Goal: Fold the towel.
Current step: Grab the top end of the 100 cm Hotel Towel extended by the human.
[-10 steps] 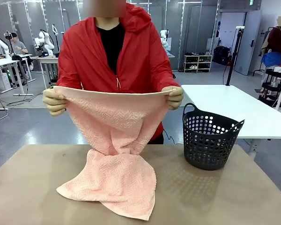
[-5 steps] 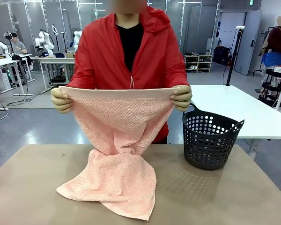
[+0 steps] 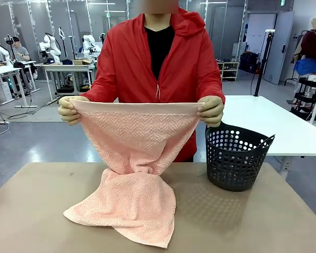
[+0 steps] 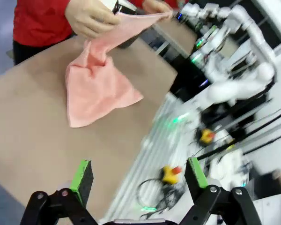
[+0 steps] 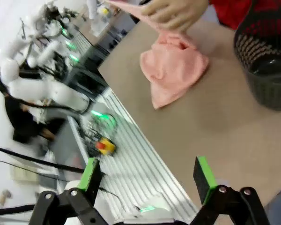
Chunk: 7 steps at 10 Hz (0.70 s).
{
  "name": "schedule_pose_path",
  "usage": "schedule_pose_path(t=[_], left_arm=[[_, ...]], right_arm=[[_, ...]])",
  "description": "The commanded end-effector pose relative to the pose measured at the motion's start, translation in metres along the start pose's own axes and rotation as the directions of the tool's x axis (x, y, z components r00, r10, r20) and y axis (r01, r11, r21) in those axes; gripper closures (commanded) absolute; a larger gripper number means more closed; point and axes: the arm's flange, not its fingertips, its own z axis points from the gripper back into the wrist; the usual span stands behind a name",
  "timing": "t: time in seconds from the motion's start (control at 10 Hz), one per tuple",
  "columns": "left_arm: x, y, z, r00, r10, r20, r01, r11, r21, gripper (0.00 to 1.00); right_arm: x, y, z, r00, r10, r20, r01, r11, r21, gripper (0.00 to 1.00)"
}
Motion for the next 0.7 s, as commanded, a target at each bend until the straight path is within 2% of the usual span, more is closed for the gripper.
schedule_pose_path(t=[0.0,0.1,0.2,0.3,0.5,0.6], left_arm=[[0.04,-0.036,-0.028,0.949,-0.241,-0.202,0.29,0.92,0.264,0.0],[0.063,-0.059,-0.044,0.882,-0.345,-0.32,0.445,0.834,0.327,0.0],[0.085,-0.083,-0.063,0.79,-0.427,-0.44,0.587,0.734,0.34,0.0],[0.102,-0.098,-0.082,0.699,-0.466,-0.542,0.683,0.661,0.311,0.0],[0.126,-0.123,-0.118,0.539,-0.54,-0.647,0.814,0.531,0.235,0.0],[0.131,-0.134,-0.135,0.473,-0.58,-0.664,0.846,0.508,0.159,0.0]], right_arm=[[0.034,0.03,-0.008,0.969,0.214,-0.125,-0.234,0.955,-0.181,0.0],[0.054,0.053,-0.015,0.938,0.292,-0.188,-0.33,0.918,-0.22,0.0],[0.075,0.079,-0.026,0.893,0.369,-0.259,-0.429,0.872,-0.235,0.0],[0.093,0.101,-0.041,0.845,0.423,-0.328,-0.507,0.829,-0.237,0.0],[0.121,0.138,-0.075,0.723,0.487,-0.49,-0.652,0.715,-0.251,0.0],[0.131,0.157,-0.094,0.651,0.522,-0.551,-0.715,0.665,-0.214,0.0]])
